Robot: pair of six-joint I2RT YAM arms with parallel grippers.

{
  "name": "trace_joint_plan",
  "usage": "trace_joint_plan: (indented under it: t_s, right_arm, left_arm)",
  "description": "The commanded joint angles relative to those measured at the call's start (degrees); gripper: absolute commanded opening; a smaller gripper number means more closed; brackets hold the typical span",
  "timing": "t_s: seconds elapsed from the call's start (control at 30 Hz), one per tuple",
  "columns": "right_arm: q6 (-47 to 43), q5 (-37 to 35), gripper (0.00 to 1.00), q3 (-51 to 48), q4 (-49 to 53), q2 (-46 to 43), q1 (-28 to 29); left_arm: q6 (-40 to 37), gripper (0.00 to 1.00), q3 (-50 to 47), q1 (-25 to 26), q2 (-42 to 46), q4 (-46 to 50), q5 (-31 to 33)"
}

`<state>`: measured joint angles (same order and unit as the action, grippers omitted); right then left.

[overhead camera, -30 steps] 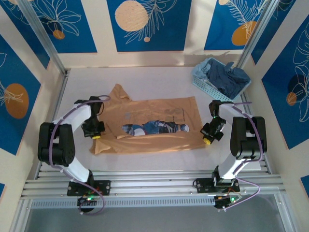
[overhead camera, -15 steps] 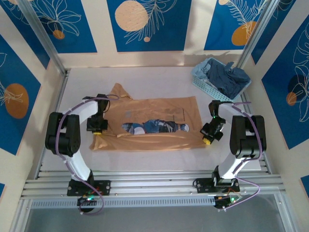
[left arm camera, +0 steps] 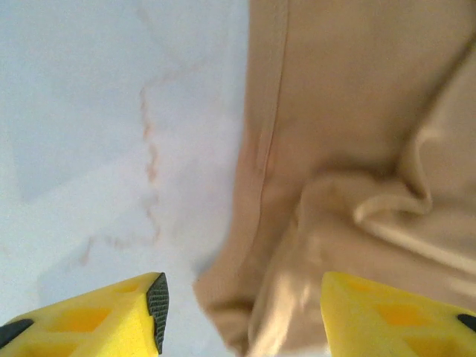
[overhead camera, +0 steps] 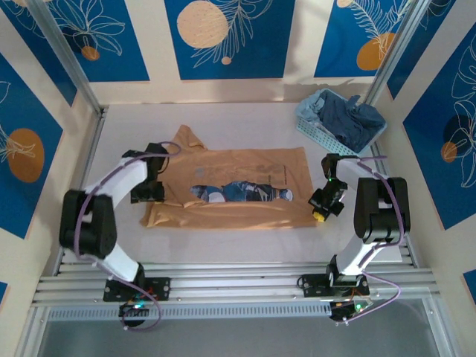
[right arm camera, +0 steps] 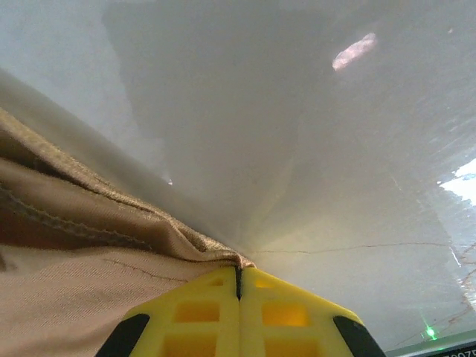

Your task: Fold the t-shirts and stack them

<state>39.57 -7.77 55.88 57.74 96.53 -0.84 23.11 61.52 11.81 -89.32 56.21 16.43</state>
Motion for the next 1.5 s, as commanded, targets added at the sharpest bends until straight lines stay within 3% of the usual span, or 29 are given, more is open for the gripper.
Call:
trace_joint_plan:
  t_s: [0.0, 0.2, 0.47, 0.73, 0.9, 1.07, 1.47]
  right_arm:
    - [-0.79, -0.7, 0.0, 1.6, 0.72, 1.35, -0.45]
    - [-1.75, -0.75, 0.0, 2.52, 0.71, 2.42, -0.84]
    - [-3.01, -1.1, 0.0, 2.79, 0.89, 2.37, -2.21]
    - [-2.92, -1.33, 0.0, 2.39, 0.71, 2.37, -2.59]
    - [-2.83, -1.94, 0.0, 2.57, 0.79, 2.53, -2.8]
    - [-3.34, -2.29, 0.0, 3.52, 0.71, 3.08, -3.8]
    - [-4.42, -1.58, 0.0, 5.31, 0.63, 4.59, -3.99]
  left_arm:
    - [9.45, 0.55, -5.63, 0.31, 6.49, 7.54, -8.18]
    - [11.37, 0.43, -11.94, -1.74, 6.34, 4.14, -12.03]
    - [9.83, 0.34, -11.78, -2.67, 1.0, -0.13, -9.42]
    - [7.99, 0.15, -10.45, -2.68, -0.08, -0.55, -8.47]
    - [6.0, 0.0, -8.67, -2.68, -0.47, 2.36, -3.82]
    - [3.76, 0.0, -6.39, -2.67, -1.18, 4.47, -0.96]
    - [0.6, 0.0, -1.08, -2.32, -11.61, 6.7, -5.42]
